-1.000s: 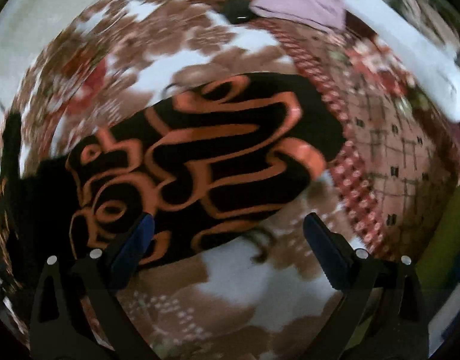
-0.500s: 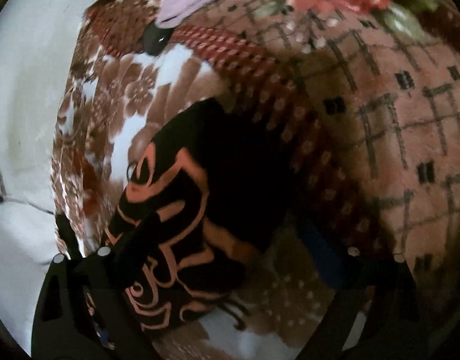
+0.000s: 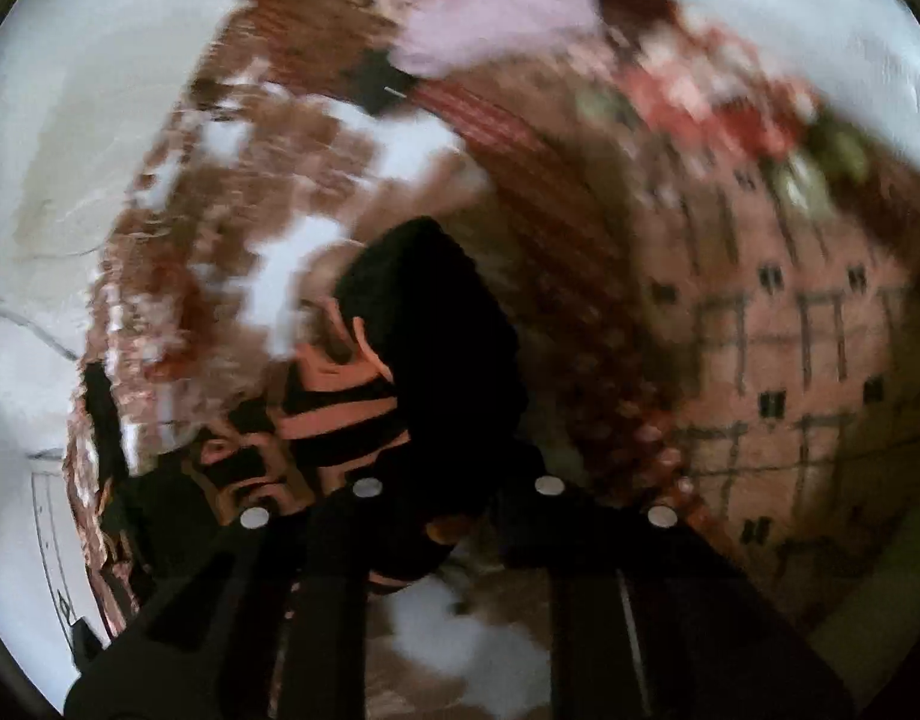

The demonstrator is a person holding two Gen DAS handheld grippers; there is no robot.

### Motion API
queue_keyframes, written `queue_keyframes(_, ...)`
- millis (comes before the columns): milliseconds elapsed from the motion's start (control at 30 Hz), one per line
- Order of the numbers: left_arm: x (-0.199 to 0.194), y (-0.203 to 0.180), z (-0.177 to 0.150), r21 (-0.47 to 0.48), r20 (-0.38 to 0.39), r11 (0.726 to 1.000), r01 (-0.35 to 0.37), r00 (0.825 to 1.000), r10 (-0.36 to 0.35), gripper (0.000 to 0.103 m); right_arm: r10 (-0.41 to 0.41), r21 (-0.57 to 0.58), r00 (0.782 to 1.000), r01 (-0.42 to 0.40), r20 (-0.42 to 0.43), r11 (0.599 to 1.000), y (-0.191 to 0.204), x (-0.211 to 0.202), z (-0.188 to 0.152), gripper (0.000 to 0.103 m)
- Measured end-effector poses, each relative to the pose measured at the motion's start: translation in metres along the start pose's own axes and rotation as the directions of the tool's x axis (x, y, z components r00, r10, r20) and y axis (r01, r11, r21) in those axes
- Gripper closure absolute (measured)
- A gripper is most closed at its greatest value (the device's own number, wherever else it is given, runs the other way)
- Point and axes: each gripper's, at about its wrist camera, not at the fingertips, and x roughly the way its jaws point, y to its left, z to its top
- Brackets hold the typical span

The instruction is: Fold large clothes

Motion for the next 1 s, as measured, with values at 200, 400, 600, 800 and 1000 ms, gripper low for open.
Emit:
queue_keyframes(200, 0.015, -0.033, -0.019, 0.168, -0.035, 0.986, 0.0, 0.999, 0.006, 0.01, 0.123, -0.148, 0.991, -0.114, 0.057, 0.982, 0.091, -0.05, 0.003, 0.087)
queue_keyframes(400, 0.031, -0.05, -0.035, 0.259, 0.007, 0.962, -0.082, 0.997, 0.083, 0.005, 0.235, -0.326, 0.971, -0.21, 0.039, 0.922, 0.206, -0.09, -0.019, 0.088)
queue_keyframes(600, 0.033, -0.057, -0.047, 0.277, 0.079, 0.947, -0.16, 0.986, 0.143, 0.005, 0.341, -0.45, 0.939, -0.322, -0.043, 0.833, 0.328, -0.103, -0.065, 0.088)
queue_keyframes(800, 0.034, -0.07, -0.052, 0.309, 0.079, 0.93, -0.201, 0.979, 0.186, 0.005, 0.362, -0.55, 0.912, -0.406, -0.193, 0.73, 0.455, -0.08, -0.129, 0.088)
queue_keyframes(1000, 0.028, -0.079, -0.059, 0.326, 0.053, 0.926, -0.187, 0.982, 0.18, 0.005, 0.386, -0.539, 0.863, -0.505, -0.325, 0.674, 0.542, -0.032, -0.201, 0.088)
